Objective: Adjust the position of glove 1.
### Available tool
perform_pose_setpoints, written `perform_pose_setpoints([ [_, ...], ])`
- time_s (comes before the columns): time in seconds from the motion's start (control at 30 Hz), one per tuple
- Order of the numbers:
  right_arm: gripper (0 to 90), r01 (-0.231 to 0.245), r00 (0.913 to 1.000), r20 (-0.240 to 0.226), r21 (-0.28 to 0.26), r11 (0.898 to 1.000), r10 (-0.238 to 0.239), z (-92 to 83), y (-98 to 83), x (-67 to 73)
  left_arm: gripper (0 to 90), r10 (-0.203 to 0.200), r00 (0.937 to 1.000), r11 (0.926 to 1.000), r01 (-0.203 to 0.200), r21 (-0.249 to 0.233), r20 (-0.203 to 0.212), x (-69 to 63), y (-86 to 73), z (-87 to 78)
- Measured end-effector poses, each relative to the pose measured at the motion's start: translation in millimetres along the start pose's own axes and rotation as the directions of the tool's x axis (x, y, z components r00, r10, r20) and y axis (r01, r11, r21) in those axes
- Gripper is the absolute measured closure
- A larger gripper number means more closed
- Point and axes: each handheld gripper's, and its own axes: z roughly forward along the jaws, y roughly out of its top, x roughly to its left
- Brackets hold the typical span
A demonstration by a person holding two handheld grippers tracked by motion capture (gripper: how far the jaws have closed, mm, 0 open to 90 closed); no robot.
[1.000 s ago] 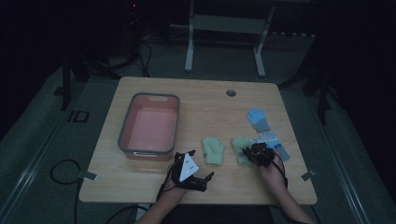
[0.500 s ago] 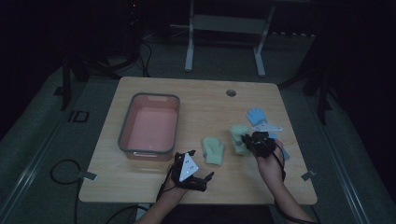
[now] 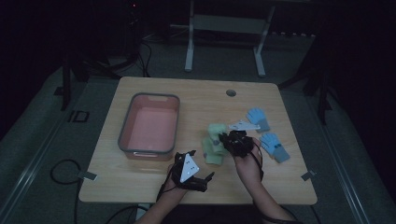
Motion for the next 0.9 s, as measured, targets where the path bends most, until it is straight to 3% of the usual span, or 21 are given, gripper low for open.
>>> perform_pose_setpoints([
  [0.23, 83.7, -0.017, 0.9997, 0.015, 0.010, 1.000, 0.016, 7.7, -7.4, 13.1, 0.0, 0.002, 1.0000, 1.0000, -0.002, -0.002, -0.003, -0.8, 0.0, 0.1],
  [0.53, 83.6, -0.049, 0.9988, 0.009, 0.069, 0.996, 0.048, 24.3, -25.5, 14.7, 0.0, 0.004, 1.0000, 1.0000, -0.004, 0.000, -0.008, -1.5, 0.2, 0.6],
  [0.9, 81.5, -0.054, 0.9982, 0.034, 0.118, 0.992, 0.050, 46.6, -42.2, 14.7, 0.0, 0.001, 0.9999, 1.0000, -0.001, 0.008, -0.014, -1.5, 0.5, 1.3],
])
